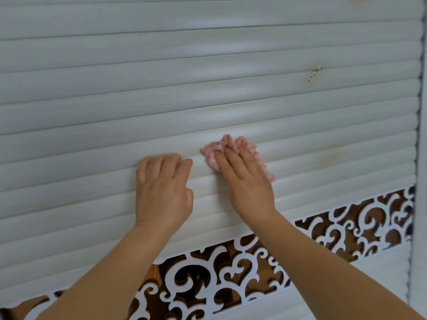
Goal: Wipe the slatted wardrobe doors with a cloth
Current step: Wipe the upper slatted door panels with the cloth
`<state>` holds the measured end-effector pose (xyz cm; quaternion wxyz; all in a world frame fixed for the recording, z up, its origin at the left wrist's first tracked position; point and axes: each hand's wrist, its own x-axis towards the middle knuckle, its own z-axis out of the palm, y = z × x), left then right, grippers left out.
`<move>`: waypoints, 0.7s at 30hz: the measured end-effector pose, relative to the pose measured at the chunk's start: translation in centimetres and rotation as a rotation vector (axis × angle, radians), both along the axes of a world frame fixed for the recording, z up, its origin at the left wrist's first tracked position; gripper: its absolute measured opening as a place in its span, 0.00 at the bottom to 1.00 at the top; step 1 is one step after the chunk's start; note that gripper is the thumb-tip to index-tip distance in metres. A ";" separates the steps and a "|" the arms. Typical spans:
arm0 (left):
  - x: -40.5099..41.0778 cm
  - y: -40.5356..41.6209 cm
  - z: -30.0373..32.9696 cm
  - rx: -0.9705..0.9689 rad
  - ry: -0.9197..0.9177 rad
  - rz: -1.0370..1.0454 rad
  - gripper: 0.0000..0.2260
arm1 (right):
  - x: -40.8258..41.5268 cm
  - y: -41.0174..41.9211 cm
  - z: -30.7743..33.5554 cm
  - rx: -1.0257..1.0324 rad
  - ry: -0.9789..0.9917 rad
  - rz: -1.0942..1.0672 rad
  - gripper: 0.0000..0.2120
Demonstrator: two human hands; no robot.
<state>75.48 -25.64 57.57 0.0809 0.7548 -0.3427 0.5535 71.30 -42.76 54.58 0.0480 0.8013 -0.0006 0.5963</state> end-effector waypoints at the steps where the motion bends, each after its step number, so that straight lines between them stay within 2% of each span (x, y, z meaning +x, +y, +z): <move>1: 0.0 0.0 -0.1 0.003 -0.003 -0.001 0.22 | -0.4 -1.1 0.1 0.018 0.011 -0.016 0.25; 5: -0.1 0.1 -0.2 0.009 0.004 0.002 0.22 | -2.1 -4.1 0.0 0.241 -0.032 -0.094 0.29; 7: -0.2 0.0 -0.1 0.000 0.012 0.005 0.22 | -2.2 -3.7 0.1 0.404 -0.069 -0.074 0.31; 9: -0.4 -0.2 0.1 -0.010 0.018 0.016 0.22 | -1.9 -2.1 0.4 0.469 -0.054 -0.054 0.33; 11: -0.6 -0.5 0.4 -0.021 0.023 0.025 0.23 | -1.6 -0.4 0.5 0.388 0.035 -0.026 0.32; 14: -0.8 -0.7 0.9 -0.026 0.021 0.047 0.25 | -1.6 -0.1 0.2 0.105 0.139 0.037 0.31; 16: -0.8 -0.7 1.0 -0.022 0.007 0.055 0.24 | -1.7 -1.6 0.8 0.080 0.142 -0.004 0.31; 18: -0.7 -0.7 1.1 -0.009 0.003 0.065 0.24 | -2.3 -3.1 2.0 0.266 0.126 -0.041 0.37; 19: -0.7 -0.6 1.1 -0.001 -0.003 0.074 0.24 | -2.6 -3.5 2.8 0.401 0.128 -0.037 0.37; 21: -0.8 -0.5 1.1 0.007 -0.007 0.092 0.25 | -2.6 -3.5 4.0 0.545 0.125 -0.060 0.37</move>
